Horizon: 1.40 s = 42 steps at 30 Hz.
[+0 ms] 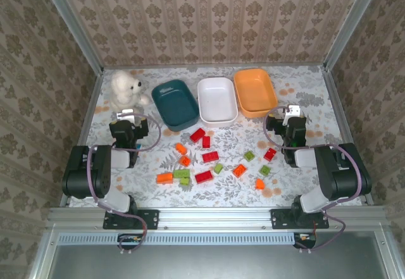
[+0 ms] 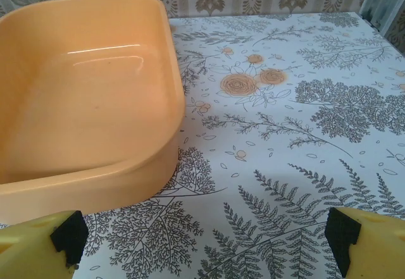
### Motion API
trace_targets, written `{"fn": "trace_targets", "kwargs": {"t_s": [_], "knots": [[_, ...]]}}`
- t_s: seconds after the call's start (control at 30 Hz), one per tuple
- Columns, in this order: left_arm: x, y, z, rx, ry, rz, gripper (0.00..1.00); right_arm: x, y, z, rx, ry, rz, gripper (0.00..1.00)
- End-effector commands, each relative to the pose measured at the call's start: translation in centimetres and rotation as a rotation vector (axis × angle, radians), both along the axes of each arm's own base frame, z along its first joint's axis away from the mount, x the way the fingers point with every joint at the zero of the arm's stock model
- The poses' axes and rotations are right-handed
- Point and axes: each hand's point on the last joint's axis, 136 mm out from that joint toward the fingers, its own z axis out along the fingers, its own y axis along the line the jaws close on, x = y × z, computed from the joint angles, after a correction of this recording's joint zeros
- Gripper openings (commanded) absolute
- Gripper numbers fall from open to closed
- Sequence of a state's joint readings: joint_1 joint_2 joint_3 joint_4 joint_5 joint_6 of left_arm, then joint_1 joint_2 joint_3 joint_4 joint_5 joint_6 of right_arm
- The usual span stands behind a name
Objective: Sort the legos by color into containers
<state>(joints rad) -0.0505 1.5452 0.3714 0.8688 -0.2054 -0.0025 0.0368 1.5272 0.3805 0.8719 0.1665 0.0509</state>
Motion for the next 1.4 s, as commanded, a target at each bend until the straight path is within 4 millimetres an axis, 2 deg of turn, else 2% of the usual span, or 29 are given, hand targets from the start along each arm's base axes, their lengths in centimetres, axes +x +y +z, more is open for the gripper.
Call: {"fn": "trace_targets", "kwargs": {"t_s": [0.0,0.6,0.7,0.77,0.87,0.93,1.0,1.03,1.07,1.1,1.13,1.17,1.2,1.23,1.3,1.37], "knots": [[0.6,0.0,1.5,0.016,-0.051,-0.004,1.00,0.6,0.3,0.5,0.001,-0.013,0.022,1.00],[0.6,0.1,1.4,0.016,-0.051,-0.004,1.00,0.6,0.3,0.6,0.002,-0.015,0.022,1.00],[0.2,-0.4,2.6,0.041,-0.083,-0.016,1.00,0.6,0.0,1.3,-0.005,-0.028,0.001,1.00],[-0.2,-1.1,4.7,0.103,-0.092,0.003,1.00,0.5,-0.3,3.3,-0.023,0.013,-0.029,1.00],[-1.3,-2.8,9.1,0.185,-0.149,0.017,1.00,0.5,-0.4,9.8,-0.003,-0.035,-0.071,1.00],[-1.9,-4.7,12.4,0.205,-0.201,-0.003,1.00,0.1,-0.1,15.6,0.018,-0.111,-0.094,1.00],[-2.6,-6.6,16.3,0.230,-0.246,-0.034,1.00,-1.1,-0.8,20.9,0.163,-0.131,-0.193,1.00],[-2.8,-6.9,17.9,0.192,-0.269,-0.016,1.00,-2.0,-1.4,21.2,0.275,-0.078,-0.270,1.00],[-3.3,-6.4,19.4,0.082,-0.267,0.039,1.00,-3.5,-1.8,20.6,0.370,0.021,-0.351,1.00],[-4.1,-6.0,19.0,-0.060,-0.164,0.077,1.00,-5.6,-2.5,18.7,0.419,0.137,-0.469,1.00],[-5.0,-5.7,18.1,-0.172,-0.060,0.105,1.00,-6.3,-2.7,17.5,0.471,0.179,-0.520,1.00],[-5.7,-5.2,17.6,-0.283,0.002,0.147,1.00,-6.0,-1.3,16.2,0.515,0.257,-0.426,1.00],[-5.4,-6.4,17.2,-0.385,0.038,0.065,1.00,-5.7,0.3,15.6,0.545,0.310,-0.322,1.00],[-5.2,-7.9,17.2,-0.486,0.065,-0.039,1.00,-6.2,1.1,15.1,0.540,0.359,-0.305,1.00],[-5.5,-11.3,17.6,-0.618,0.094,-0.223,1.00,-8.8,1.7,13.5,0.478,0.474,-0.368,0.97],[-6.3,-14.1,17.3,-0.652,0.167,-0.349,1.00,-10.4,3.2,11.6,0.479,0.574,-0.345,0.94]]}}
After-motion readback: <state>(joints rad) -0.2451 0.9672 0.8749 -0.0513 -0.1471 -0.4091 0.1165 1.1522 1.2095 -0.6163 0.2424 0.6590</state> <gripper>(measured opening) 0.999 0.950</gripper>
